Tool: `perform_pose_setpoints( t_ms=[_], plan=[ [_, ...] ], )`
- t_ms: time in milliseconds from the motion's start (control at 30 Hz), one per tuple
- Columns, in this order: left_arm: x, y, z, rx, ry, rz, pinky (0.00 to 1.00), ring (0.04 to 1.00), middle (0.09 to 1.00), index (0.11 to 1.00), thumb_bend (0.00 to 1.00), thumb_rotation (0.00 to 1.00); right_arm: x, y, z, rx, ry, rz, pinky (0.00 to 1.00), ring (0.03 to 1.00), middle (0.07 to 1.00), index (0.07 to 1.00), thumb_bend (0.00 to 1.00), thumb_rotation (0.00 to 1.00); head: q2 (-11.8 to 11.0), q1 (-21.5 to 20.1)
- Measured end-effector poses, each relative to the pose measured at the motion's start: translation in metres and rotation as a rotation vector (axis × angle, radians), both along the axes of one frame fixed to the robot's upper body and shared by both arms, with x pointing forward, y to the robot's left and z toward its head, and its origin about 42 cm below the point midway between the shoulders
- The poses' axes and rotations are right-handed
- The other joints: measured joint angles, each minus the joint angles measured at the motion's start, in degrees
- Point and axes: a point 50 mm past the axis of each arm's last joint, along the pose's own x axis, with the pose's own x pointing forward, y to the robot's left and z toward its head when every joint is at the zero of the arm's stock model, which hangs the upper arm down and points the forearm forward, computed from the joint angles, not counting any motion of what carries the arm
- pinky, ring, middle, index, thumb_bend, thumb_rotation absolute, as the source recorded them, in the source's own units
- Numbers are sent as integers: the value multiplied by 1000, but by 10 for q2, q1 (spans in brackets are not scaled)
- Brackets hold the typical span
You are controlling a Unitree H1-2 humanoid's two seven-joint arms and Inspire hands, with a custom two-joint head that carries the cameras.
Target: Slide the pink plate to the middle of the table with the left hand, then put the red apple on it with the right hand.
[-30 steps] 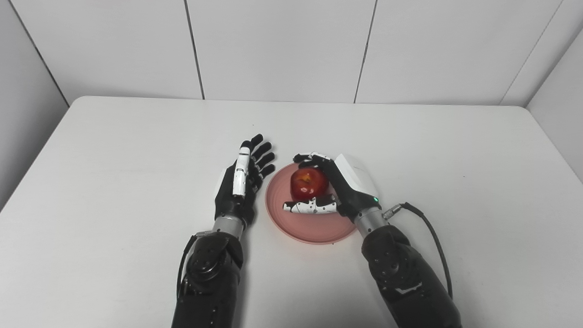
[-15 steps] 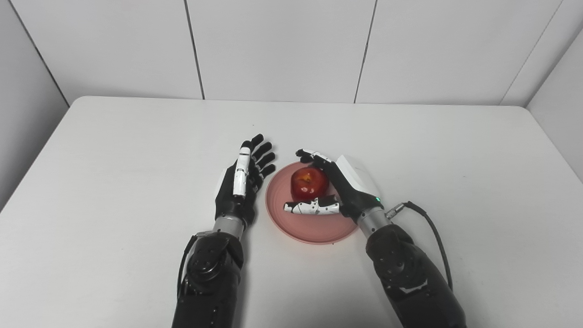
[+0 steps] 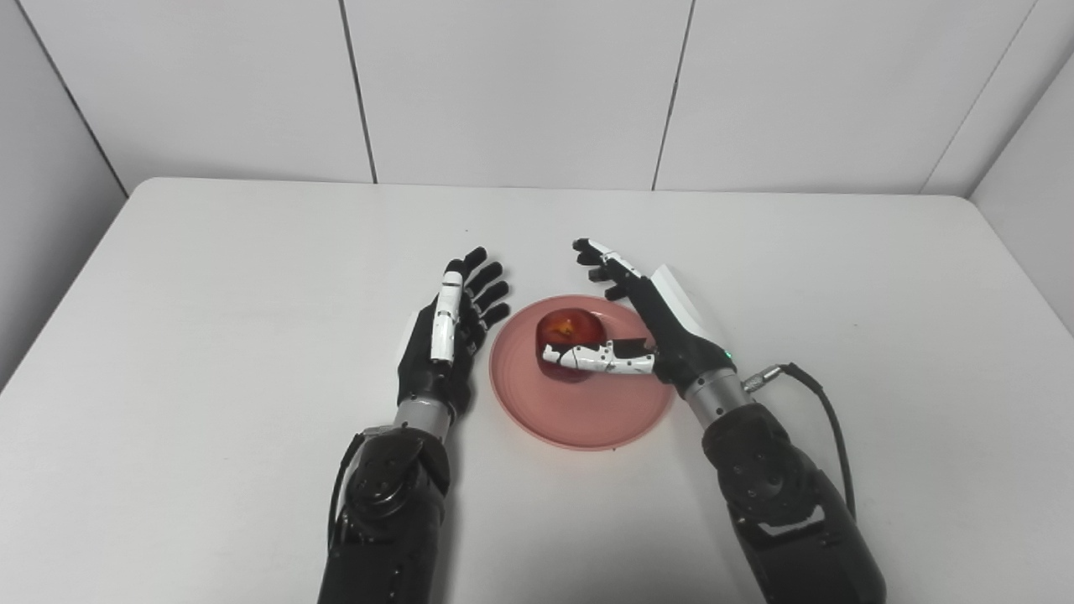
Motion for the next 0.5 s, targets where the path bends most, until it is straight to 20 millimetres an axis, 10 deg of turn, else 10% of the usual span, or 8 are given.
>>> perform_pose_setpoints(
  t_ms=[500],
  plan=[
    [0,0,0,-1,0,-1,872,877,877,858,369,1000,1,-20,16,42,-58,-70,793,867,885,903,1000,696,-4,-10]
  ],
)
